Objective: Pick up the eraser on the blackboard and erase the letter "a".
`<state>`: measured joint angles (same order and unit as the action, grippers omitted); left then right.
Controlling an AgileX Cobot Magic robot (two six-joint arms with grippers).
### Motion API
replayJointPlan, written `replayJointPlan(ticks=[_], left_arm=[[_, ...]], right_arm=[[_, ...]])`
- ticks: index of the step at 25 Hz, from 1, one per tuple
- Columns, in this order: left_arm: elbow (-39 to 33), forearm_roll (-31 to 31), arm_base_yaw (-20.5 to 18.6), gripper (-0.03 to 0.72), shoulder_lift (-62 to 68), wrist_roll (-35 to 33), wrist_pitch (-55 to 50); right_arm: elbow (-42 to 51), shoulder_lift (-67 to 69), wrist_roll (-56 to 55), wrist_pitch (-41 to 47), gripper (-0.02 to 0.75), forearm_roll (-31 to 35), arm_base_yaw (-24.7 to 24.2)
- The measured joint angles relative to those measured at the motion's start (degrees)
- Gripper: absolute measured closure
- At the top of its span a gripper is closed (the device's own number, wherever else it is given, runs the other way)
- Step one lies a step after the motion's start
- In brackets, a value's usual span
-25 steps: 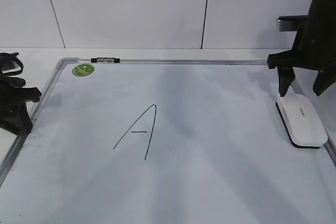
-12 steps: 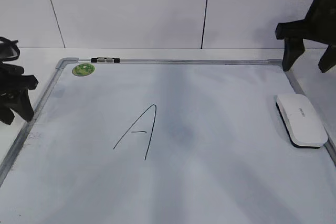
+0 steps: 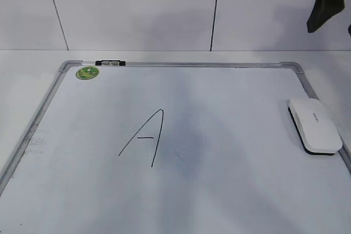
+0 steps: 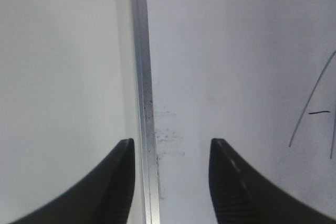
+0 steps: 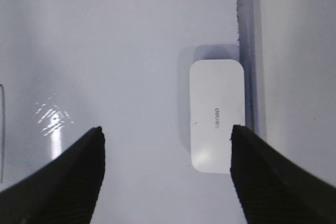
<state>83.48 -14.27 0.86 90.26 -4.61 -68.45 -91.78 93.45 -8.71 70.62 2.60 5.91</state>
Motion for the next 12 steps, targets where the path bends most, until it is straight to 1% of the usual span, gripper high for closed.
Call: replayJointPlan(ticks=[6,12], left_arm=[[0.0,-0.5,0.0,0.34,-10.5,0.0,-2.5],[0.0,-6.1,0.0,0.36,-19.7,0.0,-2.8]], right_arm=[[0.0,-7.0,2.2,0.7,0.145,6.4,0.0],[0.0,-12.7,4.8,1.0,0.145,11.9,0.5]])
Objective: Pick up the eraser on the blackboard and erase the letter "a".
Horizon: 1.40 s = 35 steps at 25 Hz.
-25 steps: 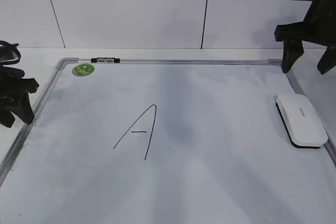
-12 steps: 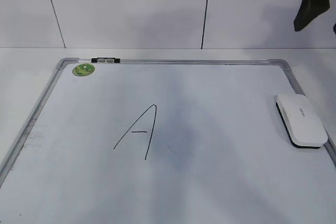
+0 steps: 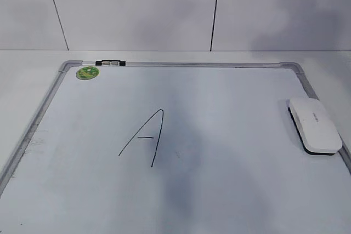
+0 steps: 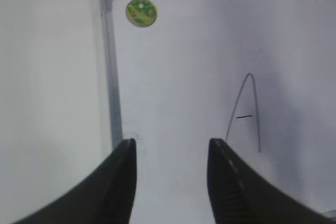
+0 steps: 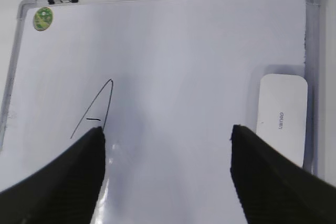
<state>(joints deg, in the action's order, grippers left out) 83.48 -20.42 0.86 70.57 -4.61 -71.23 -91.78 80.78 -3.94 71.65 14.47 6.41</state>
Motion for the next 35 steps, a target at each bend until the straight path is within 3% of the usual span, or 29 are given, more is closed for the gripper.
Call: replayJointPlan(ticks=[7,18,26,35], left_arm=[[0.0,-1.3,0.0,0.386,-12.0,0.0,-1.1],[0.3,-1.2,8.5,0.403,-28.7,0.0,-2.1],[0.0,-1.1,10.9,0.44,-38.8,0.0,-2.3],[-12.3,-1.1,10.9,0.444,-47.7,0.0,-2.3]], right_arm=[[0.9,-9.3,0.7,0.3,0.145,0.8,2.5],[10.3,-27.5,0.7,0.8,0.145,4.7,2.5],[19.7,-42.9,0.7,1.2,0.145,4.7,2.5],[28.1,-54.4,0.7,1.5,0.145,4.5,2.5]])
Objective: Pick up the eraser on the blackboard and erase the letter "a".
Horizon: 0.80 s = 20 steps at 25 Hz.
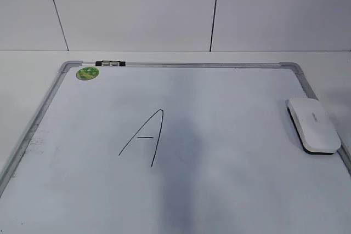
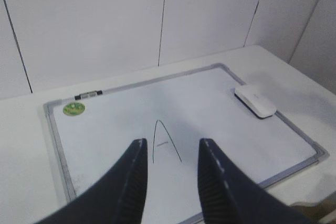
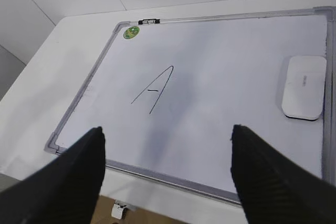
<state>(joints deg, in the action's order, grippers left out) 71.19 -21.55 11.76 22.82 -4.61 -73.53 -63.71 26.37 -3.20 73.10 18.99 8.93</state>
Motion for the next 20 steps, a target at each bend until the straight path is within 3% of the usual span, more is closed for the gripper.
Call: replayJointPlan(ticks=[12,20], left_arm=[[-21.2,0.4,0.1,0.445,-8.1,-0.4,0.0],[-29.4,4.6,0.1,0.449,-11.9,-0.7,0.0]], right_arm=[[13.3,-8.9,4.2,0.1,0.145,-0.7,0.0],[24.8,-15.6,4.7,0.1,0.145,-7.3,0.0]])
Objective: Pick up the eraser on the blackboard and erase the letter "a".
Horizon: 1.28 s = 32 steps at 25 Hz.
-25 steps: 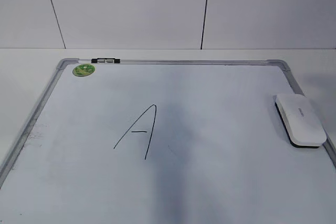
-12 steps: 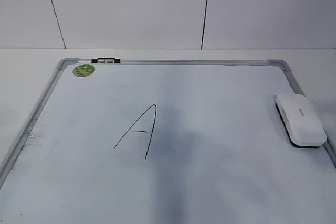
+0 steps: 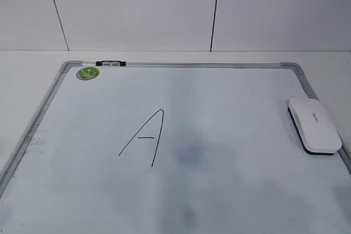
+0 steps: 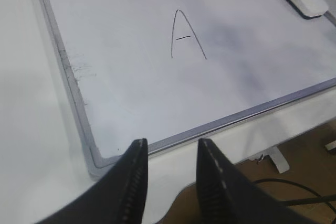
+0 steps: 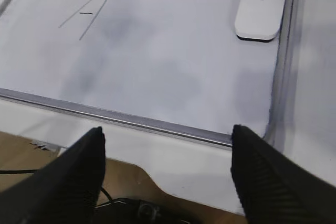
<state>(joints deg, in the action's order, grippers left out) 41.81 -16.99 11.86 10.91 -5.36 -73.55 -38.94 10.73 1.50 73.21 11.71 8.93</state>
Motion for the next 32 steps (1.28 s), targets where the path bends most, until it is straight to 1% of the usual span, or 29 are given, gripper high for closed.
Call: replayJointPlan(ticks=[6,9,13,17,22,26,32], left_arm=[[-3.2,3.0,0.0,0.449,-0.6,-0.1,0.5],[-4.8,4.1,0.0,0.449,-0.6,-0.2,2.3],[-7.6,5.2,0.0,0.45,-0.6,-0.2,4.1],[-9.9,6.6,0.0,0.453,-0.6,-0.2,6.0],[-12.2,7.7,0.0,0.453,-0.6,-0.2,9.2],[-12.5,8.2,0.0,0.453,-0.6,-0.2,10.2],[-12.6,10.9,0.0,0.453,-0.6,-0.2,10.3]], right_arm=[[3.5,-4.1,0.1,0.0,0.145,-6.4,0.0],[5.1,-4.6,0.1,0.0,0.145,-8.5,0.1],[7.5,-4.6,0.1,0.0,0.145,-9.7,0.7],[7.7,-4.6,0.1,-0.1,0.145,-10.8,0.7],[8.2,-4.6,0.1,-3.1,0.145,-12.5,0.7],[9.8,-4.6,0.1,-6.3,0.145,-14.4,0.7],[10.3,-4.6,0.1,-7.3,0.145,-14.8,0.7]])
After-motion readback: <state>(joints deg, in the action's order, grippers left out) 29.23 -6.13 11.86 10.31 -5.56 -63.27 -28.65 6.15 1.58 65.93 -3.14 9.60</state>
